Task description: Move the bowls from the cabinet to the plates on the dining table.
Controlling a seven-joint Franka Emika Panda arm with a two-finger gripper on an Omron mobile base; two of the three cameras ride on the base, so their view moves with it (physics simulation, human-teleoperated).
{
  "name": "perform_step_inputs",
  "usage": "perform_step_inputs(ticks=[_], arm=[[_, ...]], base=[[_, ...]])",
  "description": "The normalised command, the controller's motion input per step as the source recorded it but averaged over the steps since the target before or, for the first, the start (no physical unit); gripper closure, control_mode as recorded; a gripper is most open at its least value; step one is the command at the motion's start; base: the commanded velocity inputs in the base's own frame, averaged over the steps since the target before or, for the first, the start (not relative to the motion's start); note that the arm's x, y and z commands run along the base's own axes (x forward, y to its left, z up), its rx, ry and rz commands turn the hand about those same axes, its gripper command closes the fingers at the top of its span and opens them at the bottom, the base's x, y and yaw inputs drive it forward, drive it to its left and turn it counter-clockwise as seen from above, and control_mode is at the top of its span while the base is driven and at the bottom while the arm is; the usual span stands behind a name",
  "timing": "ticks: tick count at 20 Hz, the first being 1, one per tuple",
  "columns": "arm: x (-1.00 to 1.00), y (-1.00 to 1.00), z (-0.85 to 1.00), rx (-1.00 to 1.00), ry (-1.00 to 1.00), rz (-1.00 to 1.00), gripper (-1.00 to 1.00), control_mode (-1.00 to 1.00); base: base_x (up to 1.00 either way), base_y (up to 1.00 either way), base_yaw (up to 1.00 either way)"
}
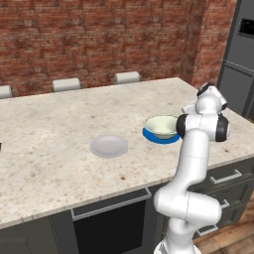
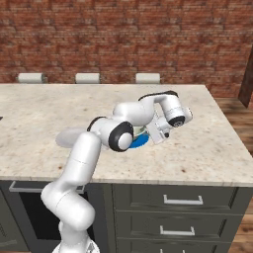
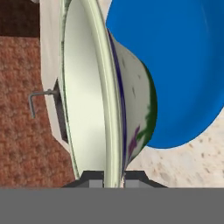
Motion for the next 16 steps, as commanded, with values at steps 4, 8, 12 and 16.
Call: perform_step_inputs(ticks=[4, 8, 12, 16], arm=[[0.29, 0.00, -0.22, -0.01, 0.00, -0.05, 1.00, -1.00], [0.35, 0.00, -0.26, 0.00, 0.00, -0.03, 1.00, -1.00], [0.13, -0.01, -0.24, 0.00, 0.00, -0.02, 1.00, -1.00], [-0.19, -0.14, -0.08, 0.00, 0.00, 0.00, -1.00, -1.00]], base=[[0.00, 0.00, 0.00], [0.00, 0.00, 0.00], [0.00, 0.00, 0.00], [0.00, 0.00, 0.00]])
